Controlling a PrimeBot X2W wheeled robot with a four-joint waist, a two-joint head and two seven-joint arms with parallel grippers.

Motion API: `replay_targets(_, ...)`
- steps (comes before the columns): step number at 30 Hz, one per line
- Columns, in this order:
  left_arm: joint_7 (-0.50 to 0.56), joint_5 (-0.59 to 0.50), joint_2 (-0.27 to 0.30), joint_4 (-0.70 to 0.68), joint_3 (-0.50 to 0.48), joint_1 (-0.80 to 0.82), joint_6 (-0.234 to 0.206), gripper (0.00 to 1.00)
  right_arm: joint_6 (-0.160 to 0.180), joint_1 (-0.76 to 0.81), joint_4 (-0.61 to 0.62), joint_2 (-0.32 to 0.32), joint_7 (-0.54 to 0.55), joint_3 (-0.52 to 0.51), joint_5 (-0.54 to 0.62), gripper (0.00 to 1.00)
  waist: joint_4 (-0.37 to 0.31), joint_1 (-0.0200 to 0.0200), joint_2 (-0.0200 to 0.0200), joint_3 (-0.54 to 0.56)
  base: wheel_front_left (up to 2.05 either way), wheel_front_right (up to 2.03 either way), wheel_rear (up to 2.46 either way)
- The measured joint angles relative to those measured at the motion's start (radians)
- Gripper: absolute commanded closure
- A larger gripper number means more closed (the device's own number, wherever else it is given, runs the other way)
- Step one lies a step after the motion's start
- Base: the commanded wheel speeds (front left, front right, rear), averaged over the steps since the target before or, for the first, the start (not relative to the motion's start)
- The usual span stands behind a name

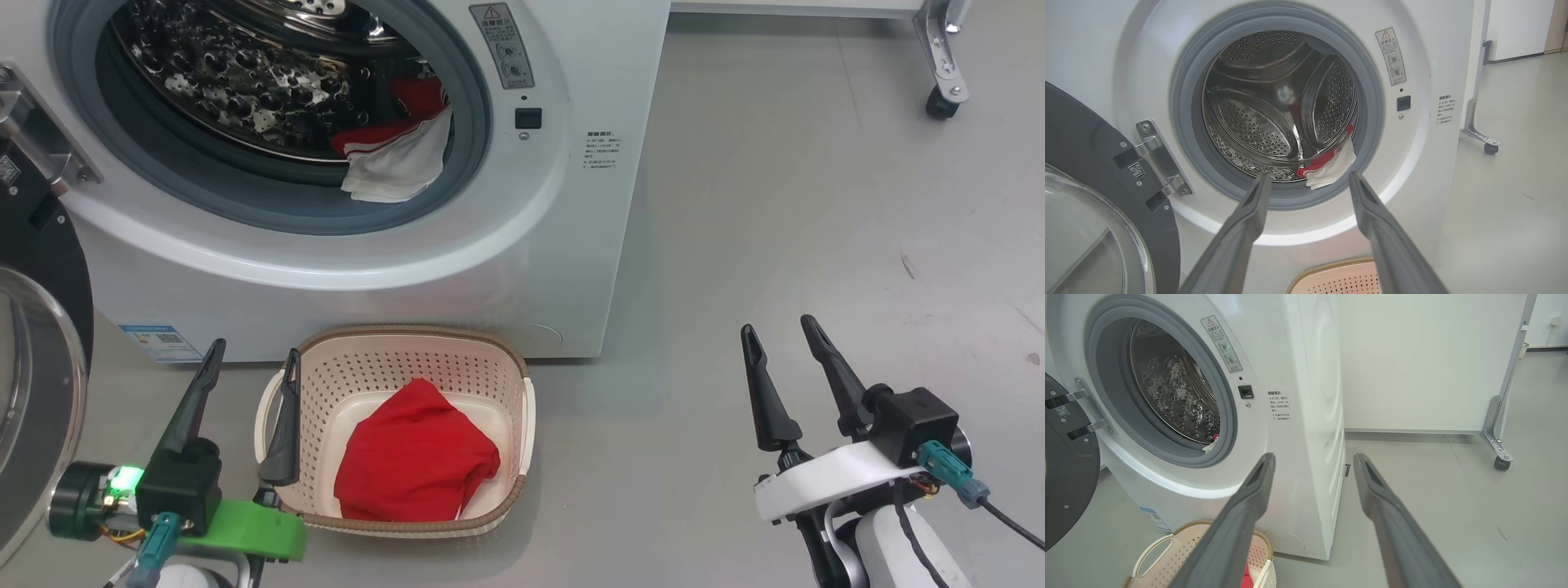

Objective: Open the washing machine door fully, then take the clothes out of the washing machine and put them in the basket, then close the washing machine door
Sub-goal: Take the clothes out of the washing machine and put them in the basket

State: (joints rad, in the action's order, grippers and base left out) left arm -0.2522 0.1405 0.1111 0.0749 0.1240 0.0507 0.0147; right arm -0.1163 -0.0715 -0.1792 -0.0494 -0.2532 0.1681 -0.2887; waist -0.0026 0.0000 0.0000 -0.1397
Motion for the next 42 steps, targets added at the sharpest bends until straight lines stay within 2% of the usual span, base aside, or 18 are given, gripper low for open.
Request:
replay_targets(24,0.000,-0.009,-0.008,-0.041,-0.014,-0.035,0.026,0.00,-0.005,0.000,0.004,0.000,0.000,0.002,0.000,0.00,-0.013,0.0000,0.0000,-0.015,0.00,0.00,0.00)
replay_targets(33,0.000,-0.009,-0.009,-0.065,-0.025,-0.036,0.027,0.00,-0.005,-0.002,0.023,0.001,0.000,0.002,0.000,0.00,-0.017,0.0000,0.0000,-0.057,0.00,0.00,0.00)
replay_targets(42,0.000,-0.004,-0.005,-0.080,-0.033,-0.005,0.053,0.00,-0.006,-0.019,0.038,0.001,0.000,0.007,0.009,0.00,-0.032,0.0000,0.0000,-0.126,0.00,0.00,0.00)
